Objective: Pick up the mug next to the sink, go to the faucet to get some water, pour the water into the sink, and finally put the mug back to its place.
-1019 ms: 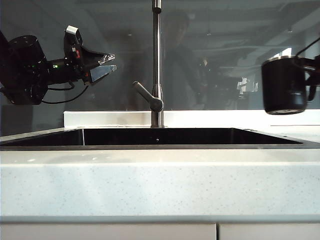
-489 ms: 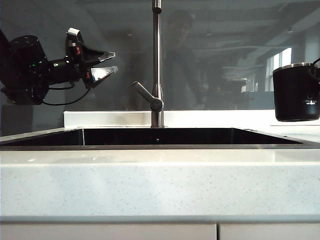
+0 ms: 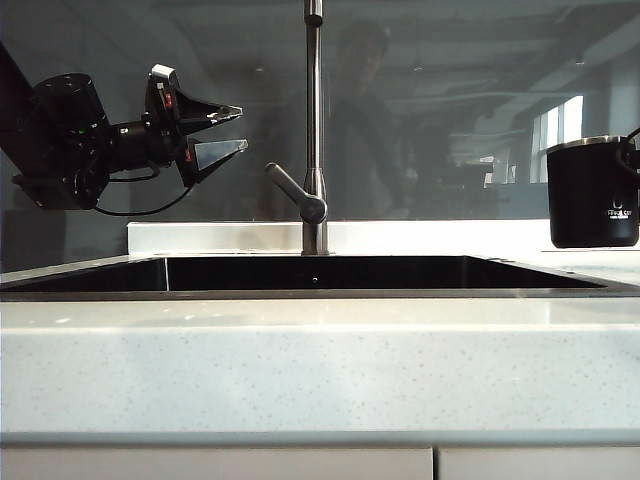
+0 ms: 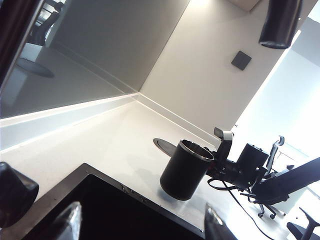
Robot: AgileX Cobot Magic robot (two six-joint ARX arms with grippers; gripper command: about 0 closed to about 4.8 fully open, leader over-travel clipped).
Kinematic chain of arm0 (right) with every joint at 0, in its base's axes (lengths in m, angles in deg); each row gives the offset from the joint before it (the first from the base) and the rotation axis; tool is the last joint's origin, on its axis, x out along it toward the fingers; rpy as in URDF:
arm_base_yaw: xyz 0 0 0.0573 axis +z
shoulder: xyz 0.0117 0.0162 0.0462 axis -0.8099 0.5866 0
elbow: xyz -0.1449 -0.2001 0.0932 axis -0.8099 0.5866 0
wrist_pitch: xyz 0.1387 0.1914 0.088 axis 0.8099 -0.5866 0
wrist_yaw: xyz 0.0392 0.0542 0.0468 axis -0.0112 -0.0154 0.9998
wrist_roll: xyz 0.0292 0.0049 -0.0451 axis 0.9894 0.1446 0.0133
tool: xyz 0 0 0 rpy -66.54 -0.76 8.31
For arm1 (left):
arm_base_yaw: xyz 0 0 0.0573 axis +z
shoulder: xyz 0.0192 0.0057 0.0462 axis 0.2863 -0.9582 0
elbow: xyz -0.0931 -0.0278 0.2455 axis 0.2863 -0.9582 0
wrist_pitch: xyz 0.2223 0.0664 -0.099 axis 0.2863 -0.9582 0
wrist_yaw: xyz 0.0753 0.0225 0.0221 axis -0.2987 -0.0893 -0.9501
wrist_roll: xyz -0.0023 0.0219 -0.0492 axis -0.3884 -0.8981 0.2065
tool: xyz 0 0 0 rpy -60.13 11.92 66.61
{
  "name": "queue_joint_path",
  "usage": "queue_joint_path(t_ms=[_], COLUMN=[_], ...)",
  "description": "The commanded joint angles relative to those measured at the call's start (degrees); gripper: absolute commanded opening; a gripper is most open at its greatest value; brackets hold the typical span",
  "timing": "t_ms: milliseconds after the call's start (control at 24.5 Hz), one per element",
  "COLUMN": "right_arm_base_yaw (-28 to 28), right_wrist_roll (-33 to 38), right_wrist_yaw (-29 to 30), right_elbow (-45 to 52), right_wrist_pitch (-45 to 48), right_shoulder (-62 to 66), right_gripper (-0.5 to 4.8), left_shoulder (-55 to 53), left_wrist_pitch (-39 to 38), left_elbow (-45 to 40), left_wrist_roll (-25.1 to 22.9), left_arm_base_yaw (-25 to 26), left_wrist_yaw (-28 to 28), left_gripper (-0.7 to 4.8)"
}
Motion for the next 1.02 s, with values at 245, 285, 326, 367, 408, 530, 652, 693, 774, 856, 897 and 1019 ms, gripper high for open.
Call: queue_joint_path(t_ms=[245, 285, 326, 367, 408, 530, 652, 693, 774, 856, 897, 1019], right_arm_base_yaw=[0.04, 0.04, 0.09, 0.28, 0.57, 1.31, 1.90, 2.16, 2.21, 2.54, 2.62, 2.84], right_wrist_roll=[0.28, 0.28, 0.28, 0.28, 0.28, 0.28, 0.28, 0.28, 0.28, 0.28, 0.28, 0.26], right_wrist_yaw=[-0.07, -0.07, 0.15, 0.13, 0.11, 0.11, 0.07, -0.09, -0.09, -0.11, -0.09, -0.31], right_elbow=[-0.24, -0.26, -0.26, -0.26, -0.26, -0.28, -0.33, -0.31, -0.35, -0.35, -0.37, -0.37], right_wrist_pitch=[3.67, 3.67, 3.69, 3.67, 3.63, 3.48, 4.02, 4.50, 5.05, 6.03, 6.10, 6.49], right_shoulder=[1.73, 1.73, 1.73, 1.73, 1.73, 2.43, 3.32, 3.56, 4.11, 4.61, 4.79, 5.18], right_gripper=[-0.01, -0.01, -0.01, -0.01, -0.01, -0.01, -0.01, -0.01, -0.01, -0.01, -0.01, -0.01], left_shoulder=[0.50, 0.50, 0.50, 0.50, 0.50, 0.50, 0.50, 0.50, 0.50, 0.50, 0.50, 0.50], left_wrist_pitch=[0.74, 0.74, 0.76, 0.74, 0.74, 0.74, 0.76, 0.76, 0.74, 0.74, 0.76, 0.74], left_elbow=[0.24, 0.24, 0.24, 0.24, 0.24, 0.24, 0.24, 0.24, 0.24, 0.24, 0.24, 0.24], left_wrist_roll=[0.22, 0.20, 0.20, 0.15, 0.11, -0.24, -0.24, -0.24, -0.24, -0.26, -0.26, -0.24], left_arm_base_yaw=[-0.26, -0.26, -0.24, -0.22, -0.22, -0.20, -0.20, -0.20, -0.09, -0.09, -0.04, 0.17], left_wrist_yaw=[0.07, 0.09, 0.26, 0.28, 0.28, 0.79, 2.84, 3.23, 3.23, 3.21, 3.21, 3.17], left_gripper=[3.08, 3.08, 3.08, 3.08, 3.08, 3.08, 3.08, 3.08, 3.08, 3.08, 3.08, 3.08])
